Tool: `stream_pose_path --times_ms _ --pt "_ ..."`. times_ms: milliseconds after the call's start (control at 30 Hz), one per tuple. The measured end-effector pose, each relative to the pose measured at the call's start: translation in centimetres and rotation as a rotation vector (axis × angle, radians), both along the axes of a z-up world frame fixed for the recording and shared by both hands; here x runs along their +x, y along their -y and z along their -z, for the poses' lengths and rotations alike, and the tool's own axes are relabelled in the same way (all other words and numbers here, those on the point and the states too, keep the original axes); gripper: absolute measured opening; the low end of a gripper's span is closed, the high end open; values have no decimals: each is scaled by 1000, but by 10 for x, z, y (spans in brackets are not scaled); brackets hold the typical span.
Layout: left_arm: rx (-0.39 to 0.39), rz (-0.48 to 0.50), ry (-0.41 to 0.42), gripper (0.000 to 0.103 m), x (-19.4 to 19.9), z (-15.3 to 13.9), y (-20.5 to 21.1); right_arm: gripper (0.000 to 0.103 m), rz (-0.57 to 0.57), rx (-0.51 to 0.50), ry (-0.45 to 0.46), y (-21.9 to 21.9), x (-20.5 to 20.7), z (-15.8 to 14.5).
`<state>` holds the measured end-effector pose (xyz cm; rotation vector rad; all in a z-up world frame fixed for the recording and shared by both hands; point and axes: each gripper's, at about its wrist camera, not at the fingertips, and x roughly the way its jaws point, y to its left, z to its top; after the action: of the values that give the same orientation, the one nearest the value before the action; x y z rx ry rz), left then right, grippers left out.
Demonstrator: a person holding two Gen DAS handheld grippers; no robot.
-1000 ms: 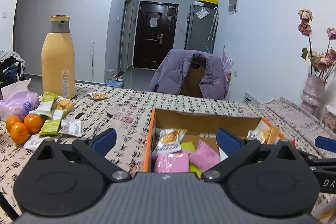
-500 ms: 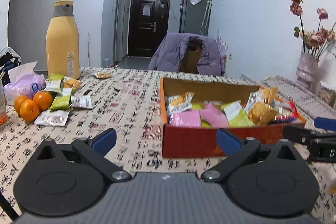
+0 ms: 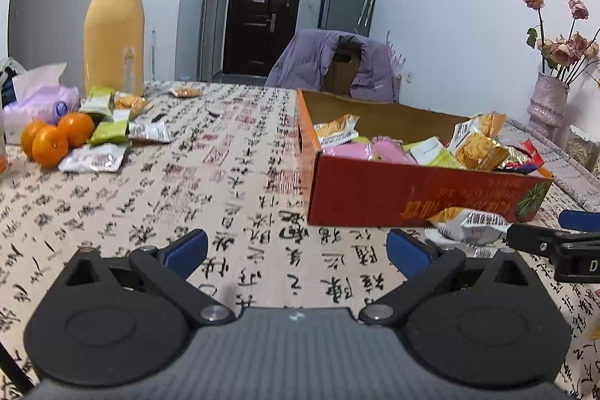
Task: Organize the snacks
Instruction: 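Withdraw both grippers from the box toward the remaining packets beside it, then grasp a white packet with the right gripper while the left grasps another white packet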
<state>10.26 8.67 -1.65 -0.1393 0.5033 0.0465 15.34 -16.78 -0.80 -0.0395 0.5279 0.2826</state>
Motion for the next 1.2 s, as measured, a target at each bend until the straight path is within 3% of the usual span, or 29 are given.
stream_pose_path --times_ms 633,800,967,1200 --pt "-47 5 13 103 -2 6 -6 101 -20 -33 -61 -39 40 6" --pt "-55 3 7 103 -1 7 -7 85 -41 -26 -106 -47 52 10" --pt "-64 4 5 103 0 8 -8 55 -53 -6 -143 -49 57 16" --pt "-70 7 -1 103 2 9 -8 48 -57 20 -118 -43 51 14"
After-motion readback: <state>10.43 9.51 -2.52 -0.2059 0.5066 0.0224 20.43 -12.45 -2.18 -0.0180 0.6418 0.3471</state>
